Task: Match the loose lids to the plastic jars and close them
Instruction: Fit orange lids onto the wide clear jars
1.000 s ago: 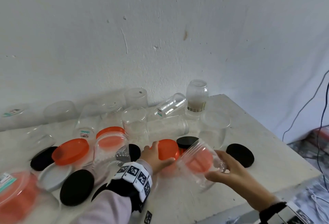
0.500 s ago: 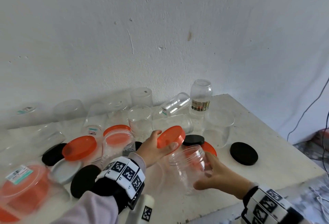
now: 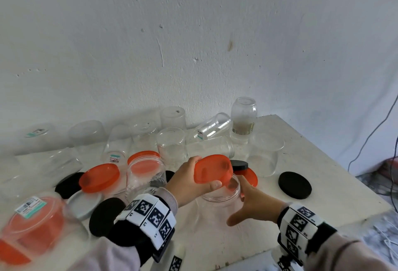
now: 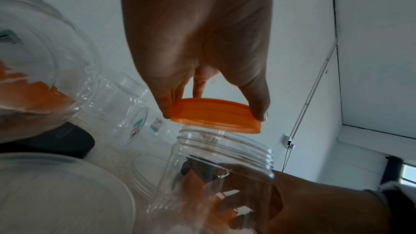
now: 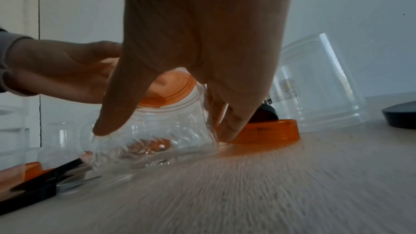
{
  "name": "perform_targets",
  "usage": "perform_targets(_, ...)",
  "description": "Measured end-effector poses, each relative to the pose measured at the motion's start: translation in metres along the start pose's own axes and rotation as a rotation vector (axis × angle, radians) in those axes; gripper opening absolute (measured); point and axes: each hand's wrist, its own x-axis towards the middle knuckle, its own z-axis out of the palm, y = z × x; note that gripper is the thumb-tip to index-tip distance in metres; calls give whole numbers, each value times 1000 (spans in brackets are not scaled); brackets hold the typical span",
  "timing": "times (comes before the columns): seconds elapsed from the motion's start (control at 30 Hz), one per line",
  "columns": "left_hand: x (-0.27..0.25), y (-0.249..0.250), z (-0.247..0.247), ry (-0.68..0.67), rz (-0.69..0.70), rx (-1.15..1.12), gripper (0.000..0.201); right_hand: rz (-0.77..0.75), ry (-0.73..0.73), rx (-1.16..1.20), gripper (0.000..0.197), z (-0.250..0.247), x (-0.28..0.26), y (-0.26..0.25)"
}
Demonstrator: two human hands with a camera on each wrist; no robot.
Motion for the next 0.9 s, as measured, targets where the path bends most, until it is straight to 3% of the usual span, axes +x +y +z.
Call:
perform_targets(0.27,-8,-4,12,-32,45,83,99,-3,-84,46,112,-5,5,-3)
perform_targets(0.67,-14,-2,29,-51,164,142,108,33,-36,6,116,-5,4,12)
perform_targets(0.9,-13,-5,35,-83,85,107,121,80,-57,-66,119,-11,-2,7)
